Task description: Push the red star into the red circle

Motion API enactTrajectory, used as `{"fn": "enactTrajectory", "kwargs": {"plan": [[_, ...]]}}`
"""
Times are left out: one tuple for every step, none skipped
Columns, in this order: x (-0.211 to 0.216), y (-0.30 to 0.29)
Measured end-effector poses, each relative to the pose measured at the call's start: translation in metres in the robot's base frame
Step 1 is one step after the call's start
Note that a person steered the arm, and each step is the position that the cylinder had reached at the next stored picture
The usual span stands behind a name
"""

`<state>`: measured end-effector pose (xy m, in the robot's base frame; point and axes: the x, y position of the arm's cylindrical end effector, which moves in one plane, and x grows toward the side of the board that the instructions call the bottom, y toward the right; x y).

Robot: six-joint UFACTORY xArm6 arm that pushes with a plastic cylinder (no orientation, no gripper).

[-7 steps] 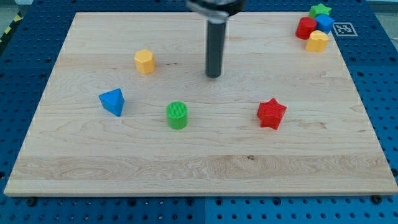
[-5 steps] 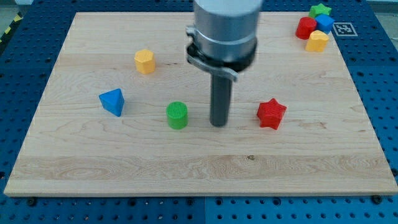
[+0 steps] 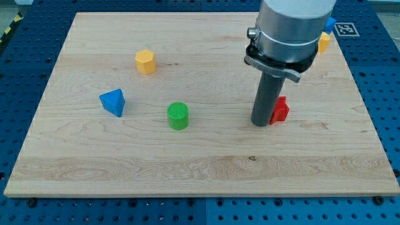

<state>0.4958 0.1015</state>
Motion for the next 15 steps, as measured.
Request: {"fn": "enactTrajectory", "kwargs": {"plan": [[-0.002,0.016],[0.005,0.047],[0.003,0.059],[-0.01,0.059],[-0.027,0.062],[-0.038,0.07],[-0.053,0.08],[-0.075,0.094],[-0.105,0.106],[-0.115,0.108],[-0.095,0.078],[-0.091,0.056],[-0.1,0.049],[-0.11,0.052],[-0.128,0.061]]}}
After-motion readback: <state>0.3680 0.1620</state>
